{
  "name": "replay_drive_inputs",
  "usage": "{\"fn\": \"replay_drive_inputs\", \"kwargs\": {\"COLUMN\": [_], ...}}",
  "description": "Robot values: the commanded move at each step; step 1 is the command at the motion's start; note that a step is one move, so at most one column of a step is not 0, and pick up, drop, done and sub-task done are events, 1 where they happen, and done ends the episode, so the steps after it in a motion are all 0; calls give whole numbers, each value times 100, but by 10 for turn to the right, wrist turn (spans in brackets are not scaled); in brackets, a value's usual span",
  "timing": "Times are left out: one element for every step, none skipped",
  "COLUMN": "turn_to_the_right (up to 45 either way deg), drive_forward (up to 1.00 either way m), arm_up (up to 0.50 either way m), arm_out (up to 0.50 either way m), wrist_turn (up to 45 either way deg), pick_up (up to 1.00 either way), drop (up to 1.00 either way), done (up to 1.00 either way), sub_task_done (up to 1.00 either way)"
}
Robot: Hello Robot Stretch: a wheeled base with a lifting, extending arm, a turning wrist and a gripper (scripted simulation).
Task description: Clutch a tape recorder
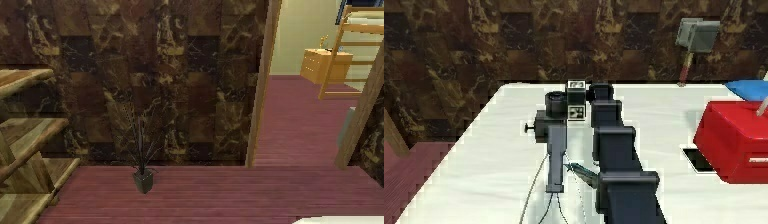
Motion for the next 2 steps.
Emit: {"fn": "replay_drive_inputs", "kwargs": {"turn_to_the_right": [0, 0], "drive_forward": [0, 0], "arm_up": [0, 0], "arm_out": [0, 0], "wrist_turn": [450, 450], "pick_up": [0, 0], "drop": [0, 0], "done": [0, 0], "sub_task_done": [0, 0]}}
